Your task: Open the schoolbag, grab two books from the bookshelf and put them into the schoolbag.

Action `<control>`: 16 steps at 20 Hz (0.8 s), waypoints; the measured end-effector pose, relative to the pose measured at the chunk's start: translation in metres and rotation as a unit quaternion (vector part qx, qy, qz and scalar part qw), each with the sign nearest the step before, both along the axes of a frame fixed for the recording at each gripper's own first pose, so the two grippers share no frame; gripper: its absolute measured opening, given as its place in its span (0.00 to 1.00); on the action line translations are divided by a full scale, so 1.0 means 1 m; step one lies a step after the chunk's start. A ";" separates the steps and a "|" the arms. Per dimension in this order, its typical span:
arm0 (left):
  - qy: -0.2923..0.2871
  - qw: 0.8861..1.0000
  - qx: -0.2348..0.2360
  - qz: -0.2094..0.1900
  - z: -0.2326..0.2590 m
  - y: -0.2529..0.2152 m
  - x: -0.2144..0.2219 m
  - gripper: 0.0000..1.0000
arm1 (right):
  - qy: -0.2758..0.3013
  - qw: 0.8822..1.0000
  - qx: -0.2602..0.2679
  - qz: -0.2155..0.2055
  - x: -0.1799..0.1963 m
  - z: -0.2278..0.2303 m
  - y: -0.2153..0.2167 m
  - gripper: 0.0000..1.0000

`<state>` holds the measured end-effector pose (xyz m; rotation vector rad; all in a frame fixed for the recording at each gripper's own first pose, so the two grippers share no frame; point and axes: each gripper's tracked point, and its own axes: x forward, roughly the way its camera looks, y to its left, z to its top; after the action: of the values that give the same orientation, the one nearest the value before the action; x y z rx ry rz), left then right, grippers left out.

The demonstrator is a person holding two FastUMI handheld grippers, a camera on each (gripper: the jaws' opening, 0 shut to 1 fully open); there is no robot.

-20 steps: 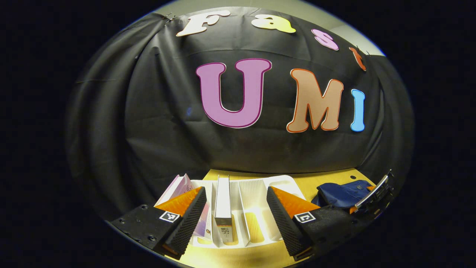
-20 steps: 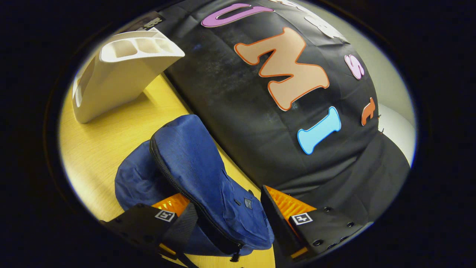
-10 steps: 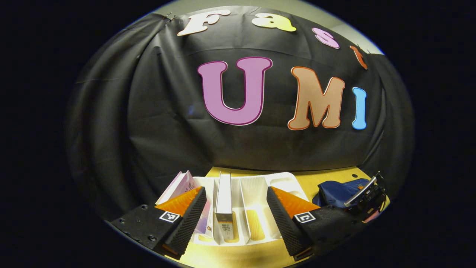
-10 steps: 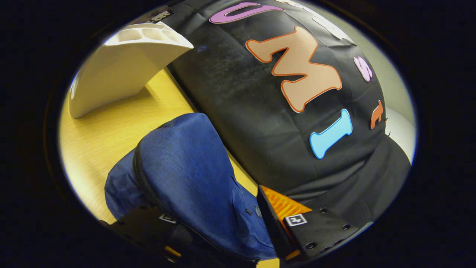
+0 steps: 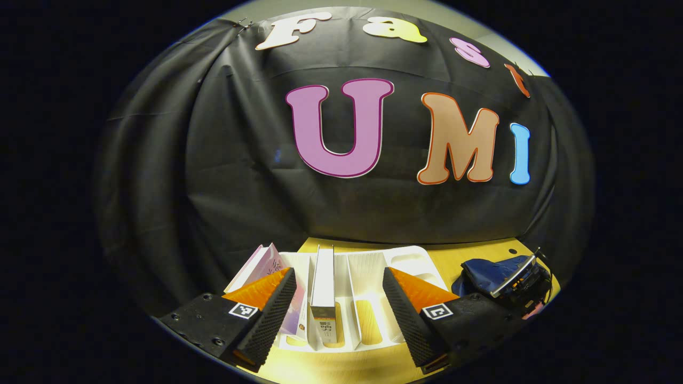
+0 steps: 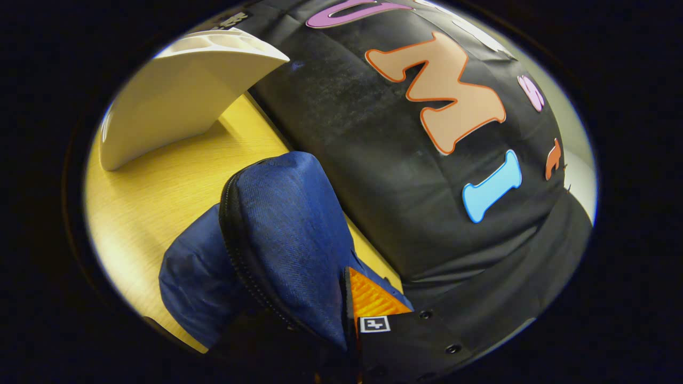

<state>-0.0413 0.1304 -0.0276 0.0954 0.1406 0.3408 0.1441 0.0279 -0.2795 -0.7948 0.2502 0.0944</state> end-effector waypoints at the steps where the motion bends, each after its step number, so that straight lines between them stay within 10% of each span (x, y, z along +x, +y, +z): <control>1: 0.001 1.000 0.001 0.001 0.001 0.001 0.001 0.95 | 0.005 1.000 0.009 -0.001 0.000 0.003 -0.001 0.11; 16: 0.141 0.990 0.009 -0.005 -0.021 0.041 0.046 0.93 | 0.020 0.994 0.106 -0.029 0.006 0.048 -0.023 0.07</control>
<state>0.0049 0.1716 -0.0481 0.1617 0.4177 0.3165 0.1504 0.0051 -0.2317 -0.5737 0.2946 0.0811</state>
